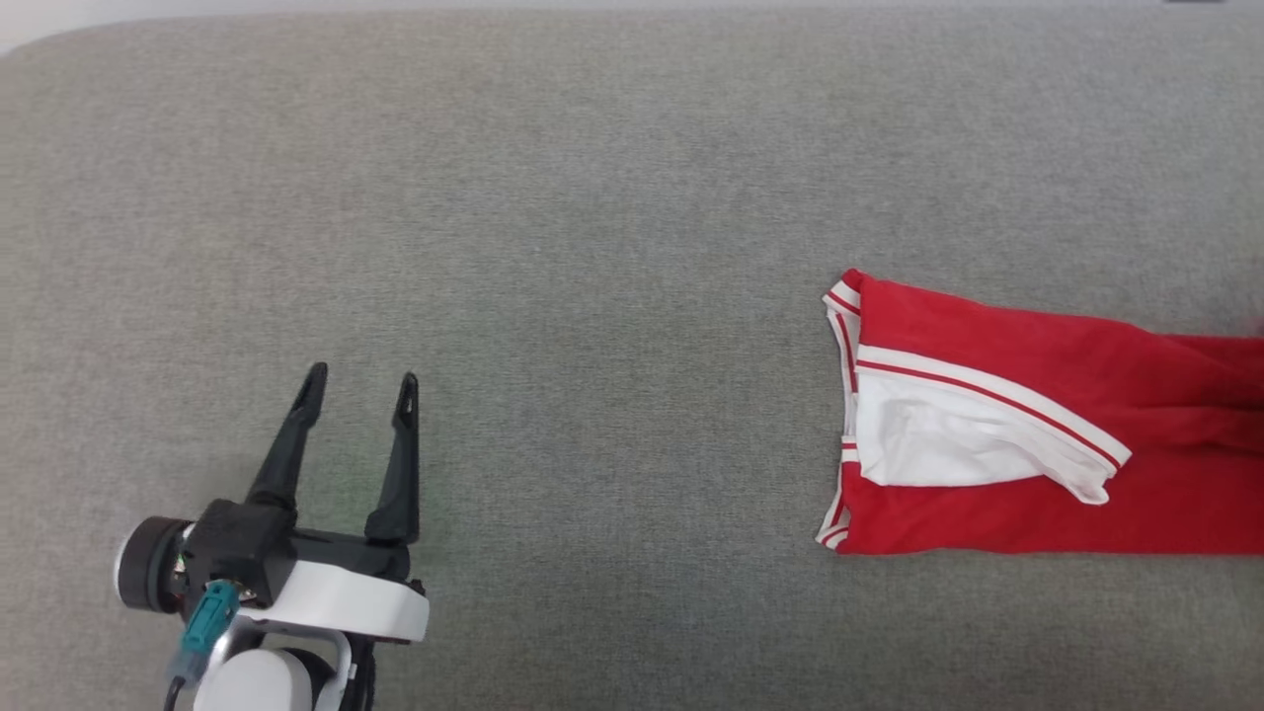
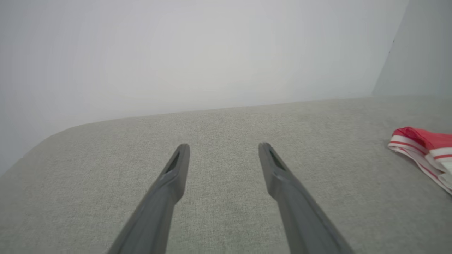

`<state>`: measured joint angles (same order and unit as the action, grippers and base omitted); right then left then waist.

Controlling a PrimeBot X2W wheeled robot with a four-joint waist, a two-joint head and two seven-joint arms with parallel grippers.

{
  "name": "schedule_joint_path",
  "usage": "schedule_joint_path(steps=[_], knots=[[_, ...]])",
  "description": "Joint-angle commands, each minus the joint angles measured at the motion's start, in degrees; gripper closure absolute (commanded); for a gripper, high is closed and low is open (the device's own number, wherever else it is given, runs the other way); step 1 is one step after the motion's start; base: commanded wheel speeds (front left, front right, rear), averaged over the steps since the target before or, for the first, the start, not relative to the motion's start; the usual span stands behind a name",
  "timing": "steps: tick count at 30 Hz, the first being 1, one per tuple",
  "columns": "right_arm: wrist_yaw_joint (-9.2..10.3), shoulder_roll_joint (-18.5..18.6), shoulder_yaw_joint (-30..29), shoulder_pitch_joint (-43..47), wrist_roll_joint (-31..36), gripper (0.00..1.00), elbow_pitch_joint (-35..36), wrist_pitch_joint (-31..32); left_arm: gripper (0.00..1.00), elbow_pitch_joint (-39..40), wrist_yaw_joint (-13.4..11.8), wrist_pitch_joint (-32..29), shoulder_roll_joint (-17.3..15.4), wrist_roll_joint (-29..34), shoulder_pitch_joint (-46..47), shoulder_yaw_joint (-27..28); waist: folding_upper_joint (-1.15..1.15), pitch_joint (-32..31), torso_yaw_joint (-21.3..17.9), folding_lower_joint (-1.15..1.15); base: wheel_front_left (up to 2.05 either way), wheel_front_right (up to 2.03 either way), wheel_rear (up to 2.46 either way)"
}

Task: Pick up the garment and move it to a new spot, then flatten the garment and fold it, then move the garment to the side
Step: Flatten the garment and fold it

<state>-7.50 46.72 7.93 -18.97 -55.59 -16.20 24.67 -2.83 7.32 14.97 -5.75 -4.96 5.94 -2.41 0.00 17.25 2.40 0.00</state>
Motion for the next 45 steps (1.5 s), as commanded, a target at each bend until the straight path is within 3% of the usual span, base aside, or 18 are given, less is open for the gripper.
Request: schedule_joint_path(steps=[1, 6, 11, 26, 28, 29, 30, 39, 45], knots=[[0.03, -0.66, 1.21, 0.55, -0.41, 1.0, 2.45, 0.72, 0.0, 0.15, 0.19, 0.3, -0.11, -0.37, -0.2, -0.23, 0.0, -0.15, 0.47, 0.0, 0.0, 0.0, 0.0], [0.03, -4.33, 7.7, -0.47, -0.61, 1.0, 13.83, 5.22, 0.0, -0.23, 0.2, 0.3, -0.07, -0.79, -0.11, -1.32, 0.0, -0.45, 2.13, 0.0, 0.0, 0.0, 0.0], [0.03, -7.14, 12.72, -2.18, 1.68, 1.0, 18.29, 8.32, 0.0, -0.5, 0.16, 0.3, 0.35, -0.72, 0.33, -1.76, 0.0, -0.42, 4.08, 0.0, 0.0, 0.0, 0.0], [0.02, -11.53, 21.33, -7.79, 6.95, 1.0, 8.62, 4.91, 0.0, -1.73, 0.16, 0.3, 1.2, -1.64, 1.77, -1.73, 0.0, 0.08, 5.93, 0.0, 0.0, 0.0, 0.0], [0.02, -11.87, 22.05, -8.22, 6.23, 0.68, 8.09, 2.86, 0.0, -2.06, 0.16, 0.3, 1.12, -1.66, 1.47, -1.5, 0.0, -0.38, 5.69, 0.0, 0.0, 0.0, 0.0], [0.03, -12.0, 21.93, -8.34, 5.68, 0.1, 7.82, 1.81, 0.0, -2.23, 0.16, 0.3, 1.0, -1.75, 1.22, -1.3, 0.0, -0.69, 5.48, 0.0, 0.0, 0.0, 0.0], [0.03, -11.82, 21.75, -8.38, 5.33, 0.0, 7.67, 0.91, 0.0, -2.36, 0.16, 0.3, 0.86, -1.87, 0.9, -1.1, 0.0, -1.06, 5.25, 0.0, 0.0, 0.0, 0.0], [0.03, -7.93, 17.98, -6.05, 1.52, 0.0, 9.18, -9.26, 0.0, -4.4, 0.16, 0.3, -0.01, -2.84, -1.43, -0.59, 0.0, -4.2, 2.65, 0.0, 0.0, 0.0, 0.0], [0.03, -5.89, 16.08, -4.32, 2.03, 0.0, 3.63, -20.96, 0.0, -6.66, 0.16, 0.3, -0.28, -3.62, -1.88, -1.32, 0.0, -6.07, 0.9, 0.0, 0.0, 0.0, 0.0]])
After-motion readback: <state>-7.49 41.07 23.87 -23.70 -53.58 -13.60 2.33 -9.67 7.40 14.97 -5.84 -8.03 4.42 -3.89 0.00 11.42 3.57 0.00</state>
